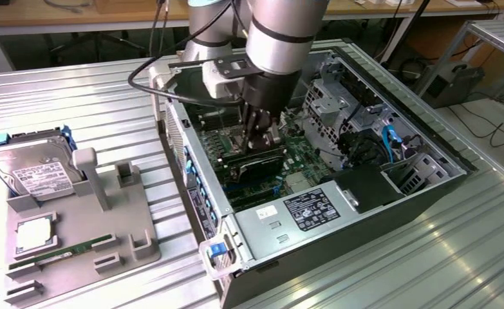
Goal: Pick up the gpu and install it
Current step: 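Press down on the gpu until it lock into place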
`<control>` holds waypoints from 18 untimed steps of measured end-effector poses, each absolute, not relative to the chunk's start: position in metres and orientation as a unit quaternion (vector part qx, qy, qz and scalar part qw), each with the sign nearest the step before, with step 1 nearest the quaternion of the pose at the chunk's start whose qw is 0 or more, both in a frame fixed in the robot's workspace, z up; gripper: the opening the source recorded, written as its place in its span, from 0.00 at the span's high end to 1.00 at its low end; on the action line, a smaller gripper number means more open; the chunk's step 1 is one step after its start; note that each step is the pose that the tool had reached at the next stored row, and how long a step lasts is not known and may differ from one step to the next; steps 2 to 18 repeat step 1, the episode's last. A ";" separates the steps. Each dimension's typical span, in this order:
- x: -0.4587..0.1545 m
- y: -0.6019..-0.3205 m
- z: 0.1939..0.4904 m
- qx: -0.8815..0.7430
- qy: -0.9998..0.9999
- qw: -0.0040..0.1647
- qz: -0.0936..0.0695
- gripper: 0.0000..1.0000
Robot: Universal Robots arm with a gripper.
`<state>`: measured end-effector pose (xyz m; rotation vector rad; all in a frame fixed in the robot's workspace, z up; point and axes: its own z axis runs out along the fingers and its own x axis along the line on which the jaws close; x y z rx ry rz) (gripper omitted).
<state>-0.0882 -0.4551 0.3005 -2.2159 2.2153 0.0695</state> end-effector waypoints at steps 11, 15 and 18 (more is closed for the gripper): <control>-0.088 -0.455 0.306 -0.707 0.707 0.004 0.022 0.89; -0.088 -0.455 0.306 -0.707 0.707 0.004 0.022 0.89; -0.088 -0.455 0.306 -0.707 0.707 0.004 0.022 0.89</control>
